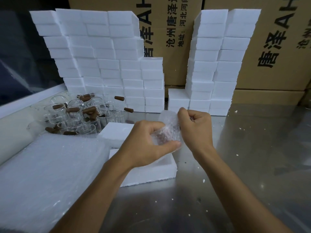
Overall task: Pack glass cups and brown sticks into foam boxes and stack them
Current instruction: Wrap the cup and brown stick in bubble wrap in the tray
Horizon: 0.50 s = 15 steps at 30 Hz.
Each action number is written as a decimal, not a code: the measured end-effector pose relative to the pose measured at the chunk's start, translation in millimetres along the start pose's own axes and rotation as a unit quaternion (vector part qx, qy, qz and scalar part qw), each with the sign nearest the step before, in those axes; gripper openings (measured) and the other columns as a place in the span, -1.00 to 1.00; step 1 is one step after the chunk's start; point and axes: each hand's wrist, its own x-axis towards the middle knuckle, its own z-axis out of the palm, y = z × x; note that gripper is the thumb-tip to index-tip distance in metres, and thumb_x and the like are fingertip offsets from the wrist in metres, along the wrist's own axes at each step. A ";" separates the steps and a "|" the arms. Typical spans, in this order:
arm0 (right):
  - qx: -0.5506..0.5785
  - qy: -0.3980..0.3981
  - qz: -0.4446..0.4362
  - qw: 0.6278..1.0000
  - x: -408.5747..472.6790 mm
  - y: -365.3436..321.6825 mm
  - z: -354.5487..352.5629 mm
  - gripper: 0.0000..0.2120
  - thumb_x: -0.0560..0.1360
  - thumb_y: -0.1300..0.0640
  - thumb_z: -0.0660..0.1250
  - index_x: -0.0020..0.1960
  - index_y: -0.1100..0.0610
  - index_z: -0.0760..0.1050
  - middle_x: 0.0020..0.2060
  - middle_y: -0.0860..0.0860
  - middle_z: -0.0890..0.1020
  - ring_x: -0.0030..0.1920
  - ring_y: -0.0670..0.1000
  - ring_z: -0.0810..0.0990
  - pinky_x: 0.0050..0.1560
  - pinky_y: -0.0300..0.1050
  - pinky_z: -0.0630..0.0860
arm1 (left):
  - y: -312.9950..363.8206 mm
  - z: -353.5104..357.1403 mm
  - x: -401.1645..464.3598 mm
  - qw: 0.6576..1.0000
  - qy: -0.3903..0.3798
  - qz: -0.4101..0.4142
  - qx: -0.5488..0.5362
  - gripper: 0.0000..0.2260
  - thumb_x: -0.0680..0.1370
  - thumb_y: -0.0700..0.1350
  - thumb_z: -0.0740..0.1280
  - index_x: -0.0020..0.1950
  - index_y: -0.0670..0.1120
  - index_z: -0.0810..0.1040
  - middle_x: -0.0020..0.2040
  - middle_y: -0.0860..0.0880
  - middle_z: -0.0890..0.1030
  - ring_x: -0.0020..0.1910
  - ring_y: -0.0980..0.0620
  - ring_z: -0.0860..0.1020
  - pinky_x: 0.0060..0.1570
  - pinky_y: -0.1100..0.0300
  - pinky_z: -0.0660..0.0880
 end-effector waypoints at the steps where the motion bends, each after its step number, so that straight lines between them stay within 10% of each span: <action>1: 0.003 -0.004 -0.007 1.000 -0.7 -0.8 0.9 -0.48 0.53 0.21 0.25 -0.54 0.05 0.11 -0.59 -0.10 0.14 -0.52 -0.10 0.09 -0.49 -0.27 0.10 | -0.4 -0.7 0.5 1.000 -0.007 -0.001 -0.023 -0.72 0.37 0.06 0.52 -0.23 -0.17 0.65 -0.31 -0.17 0.62 -0.29 -0.21 0.57 -0.25 -0.16 0.52; 6: 0.015 -0.003 -0.023 1.000 -2.4 -1.3 3.8 -0.48 0.55 0.19 0.25 -0.52 0.06 0.13 -0.59 -0.10 0.16 -0.52 -0.10 0.13 -0.47 -0.27 0.13 | -4.0 -5.9 1.0 0.999 -0.020 0.003 -0.046 -0.80 0.39 -0.01 0.52 -0.29 -0.13 0.65 -0.35 -0.11 0.62 -0.32 -0.17 0.57 -0.25 -0.13 0.53; 11: 0.071 0.014 0.015 0.997 2.4 3.6 1.9 -0.45 0.62 0.05 0.26 -0.50 0.12 0.21 -0.55 -0.05 0.26 -0.49 -0.09 0.23 -0.41 -0.23 0.23 | -6.9 23.3 3.0 0.971 0.239 0.005 -0.005 -0.60 0.31 0.05 0.53 0.06 0.02 0.49 0.06 0.04 0.49 0.03 0.14 0.50 -0.05 0.43 0.43; 15: 0.139 -0.072 0.077 0.985 0.2 1.2 4.6 -0.41 0.56 -0.16 0.32 -0.19 0.42 0.39 -0.33 0.16 0.45 -0.28 0.11 0.45 -0.20 0.06 0.46 | -9.4 34.8 5.3 0.914 0.197 -0.196 -0.296 -0.32 0.19 0.08 0.56 0.27 0.17 0.43 0.22 0.01 0.57 0.13 -0.02 0.61 -0.12 0.15 0.63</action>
